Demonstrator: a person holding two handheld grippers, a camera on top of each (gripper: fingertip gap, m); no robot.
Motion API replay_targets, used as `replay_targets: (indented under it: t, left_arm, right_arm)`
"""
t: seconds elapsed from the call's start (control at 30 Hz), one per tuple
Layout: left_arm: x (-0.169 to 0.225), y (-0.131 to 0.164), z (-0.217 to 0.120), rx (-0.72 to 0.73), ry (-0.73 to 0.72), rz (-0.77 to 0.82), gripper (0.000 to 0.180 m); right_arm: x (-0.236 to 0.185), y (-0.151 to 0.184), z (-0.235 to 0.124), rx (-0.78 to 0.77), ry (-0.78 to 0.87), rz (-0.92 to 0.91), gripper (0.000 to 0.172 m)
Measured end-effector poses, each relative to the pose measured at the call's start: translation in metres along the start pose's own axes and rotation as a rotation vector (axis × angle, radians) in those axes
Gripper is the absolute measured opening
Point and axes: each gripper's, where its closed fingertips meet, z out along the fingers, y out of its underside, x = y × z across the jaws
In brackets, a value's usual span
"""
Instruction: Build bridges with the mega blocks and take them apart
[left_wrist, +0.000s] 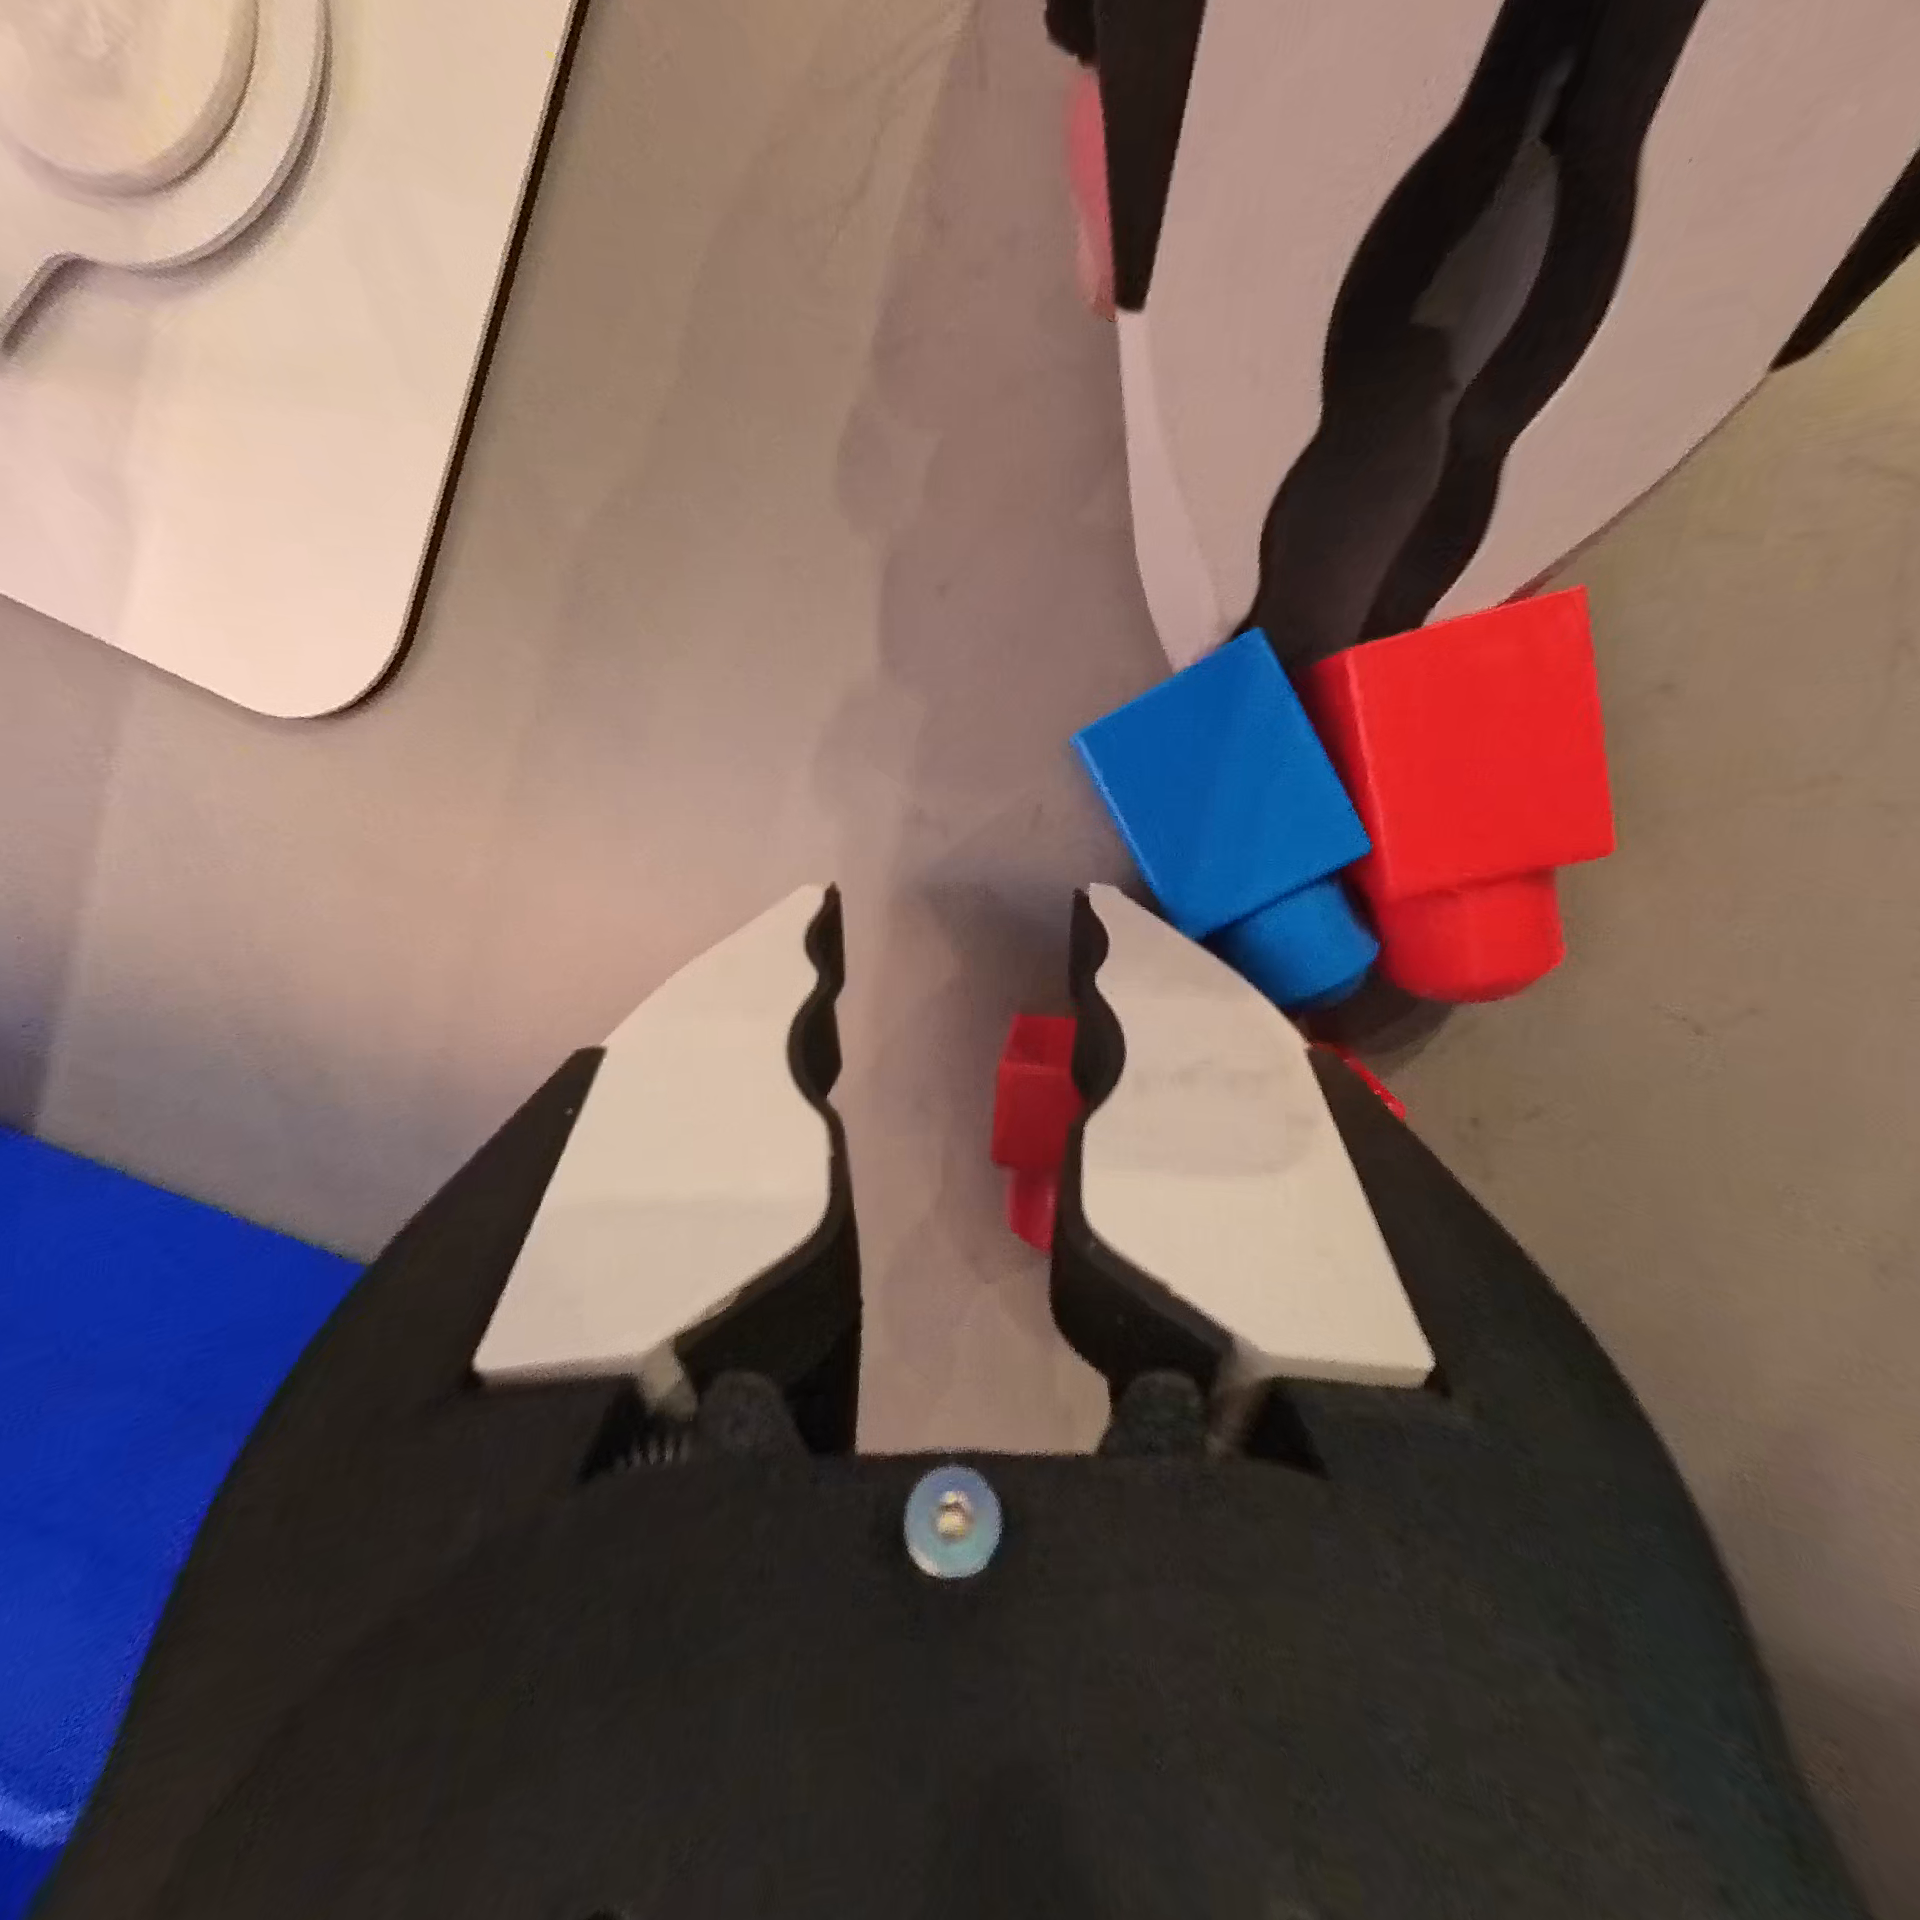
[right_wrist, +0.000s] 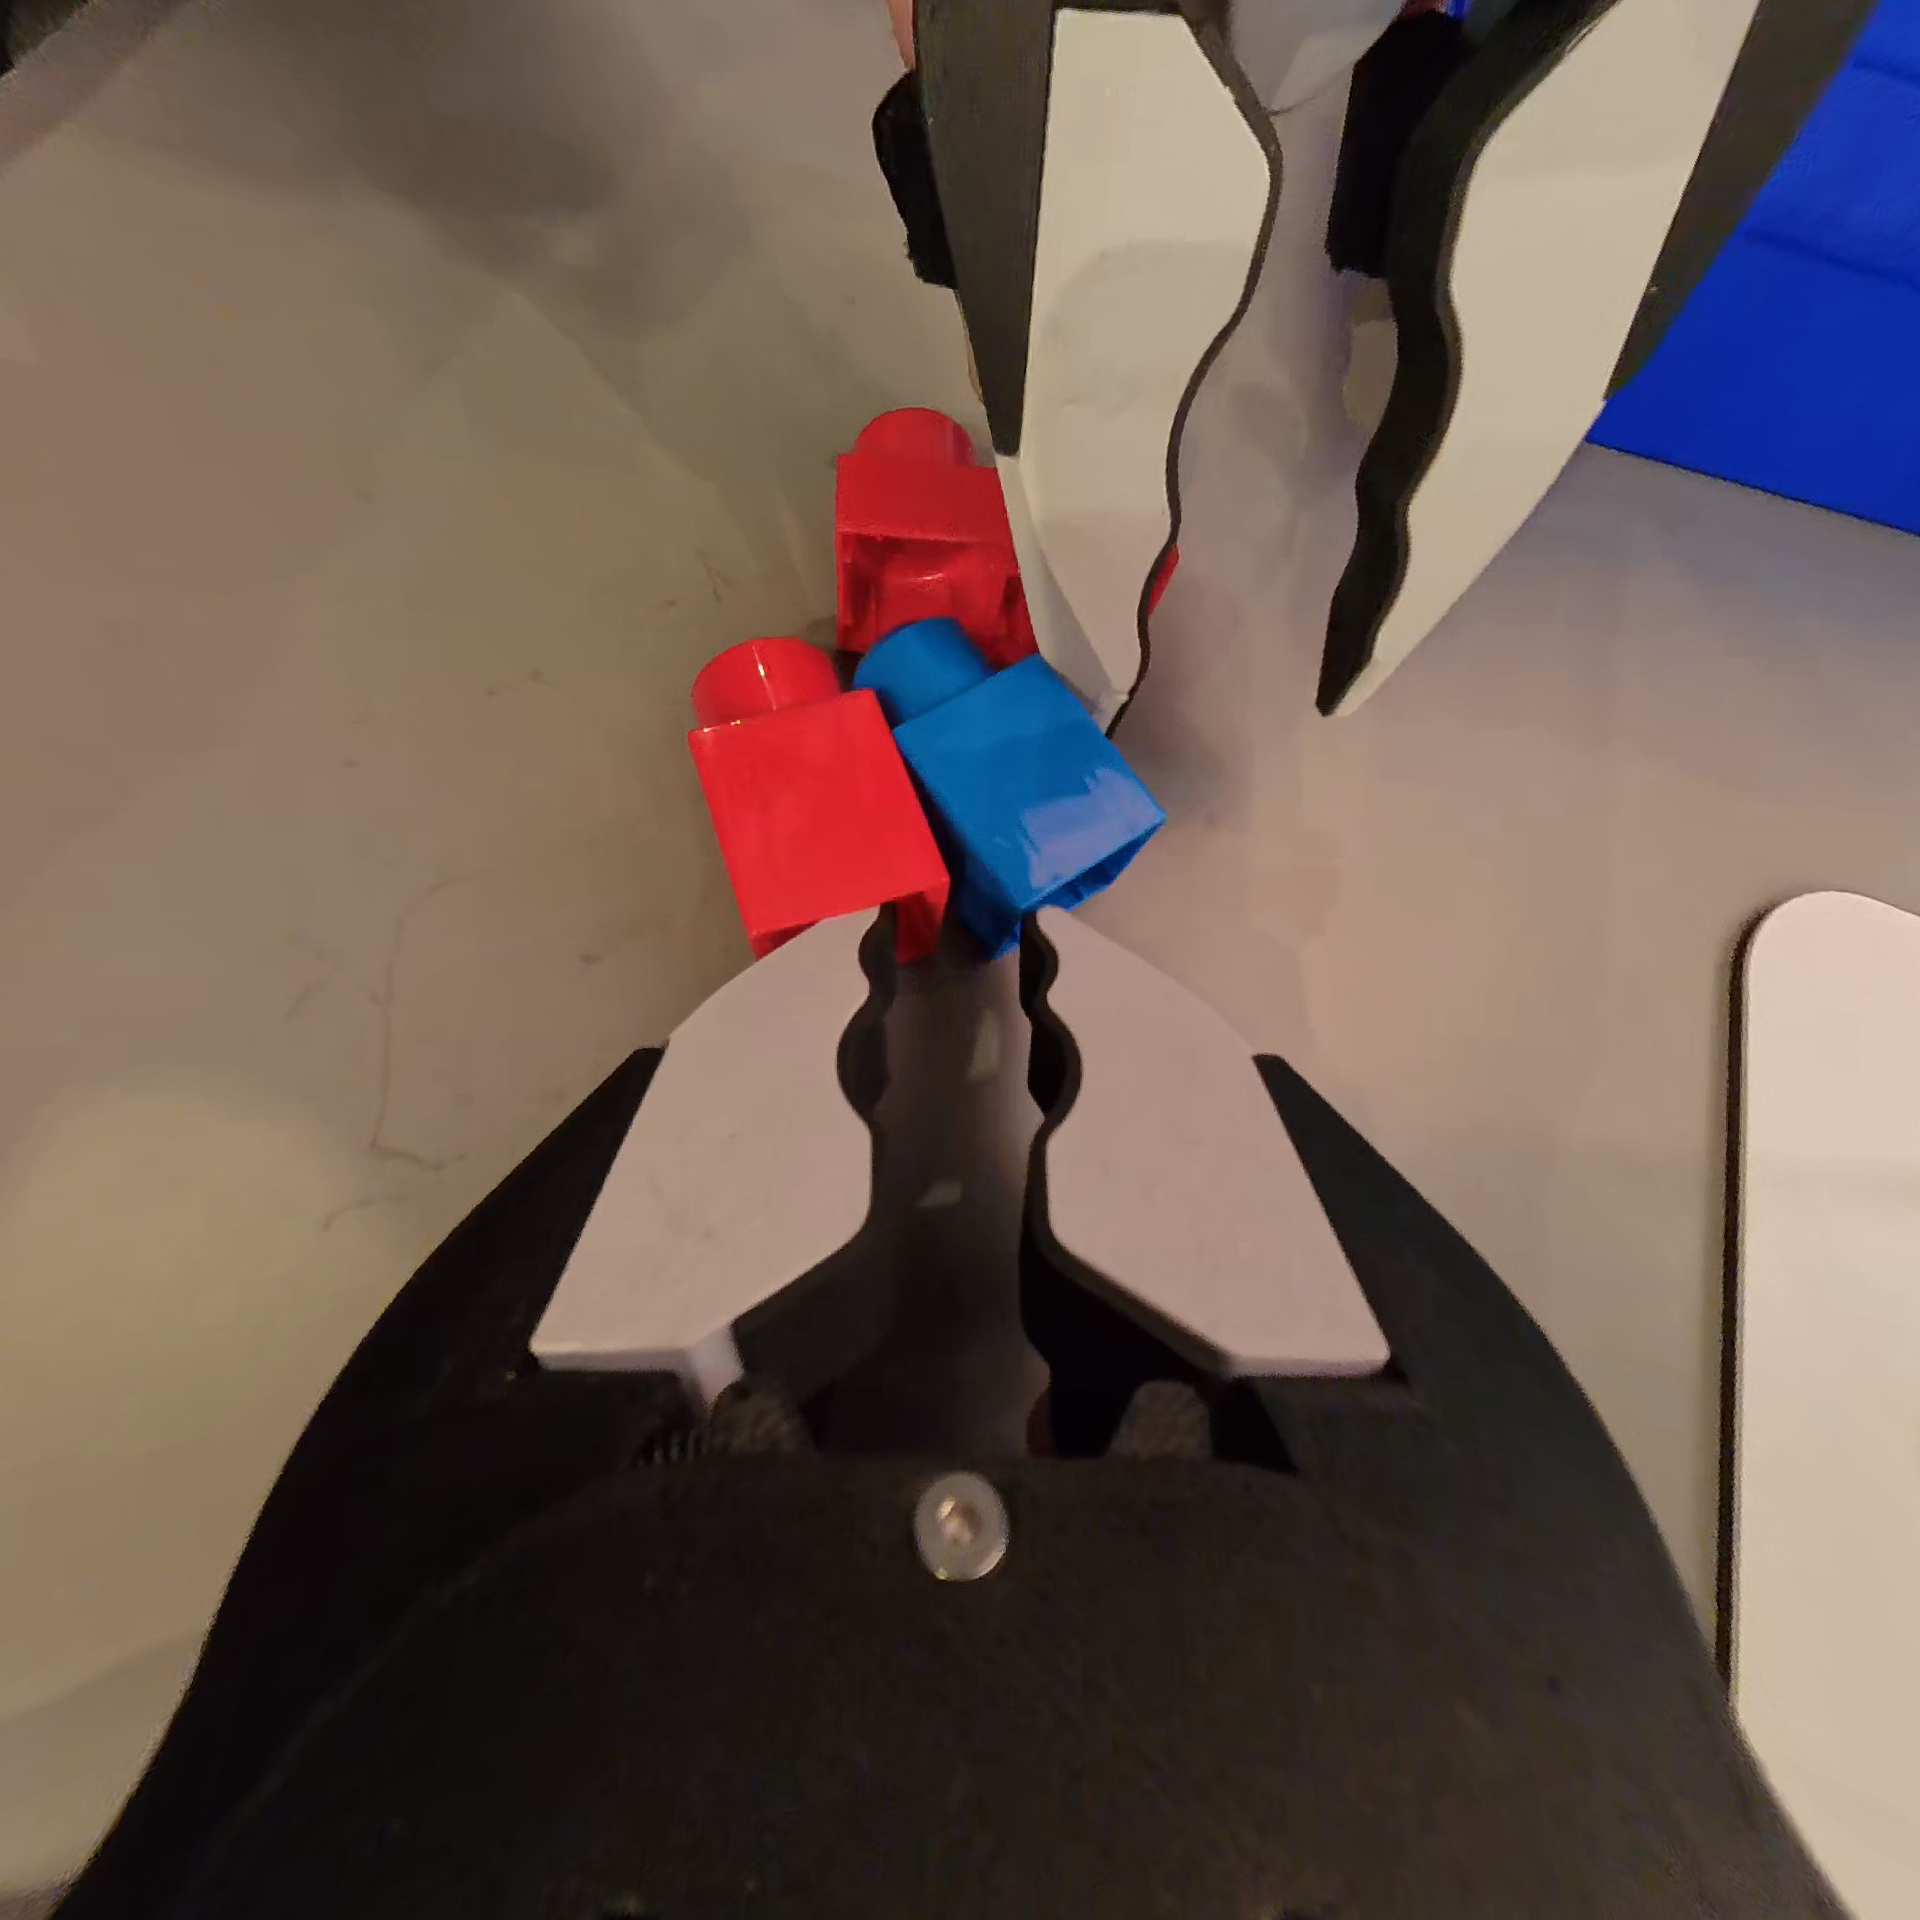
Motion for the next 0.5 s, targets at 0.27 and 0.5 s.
replay_targets:
  t: [0.27, 0.5]
  left_arm:
    - [0.003, -0.003, -0.001, 0.036, 0.006, 0.002, 0.036]
    - [-0.003, 0.001, -0.005, 0.048, -0.029, -0.018, 0.034]
  right_arm:
    - [-0.005, -0.006, 0.006, 0.01, -0.064, -0.035, 0.01]
    - [-0.008, -0.01, 0.007, 0.026, -0.064, -0.074, 0.004]
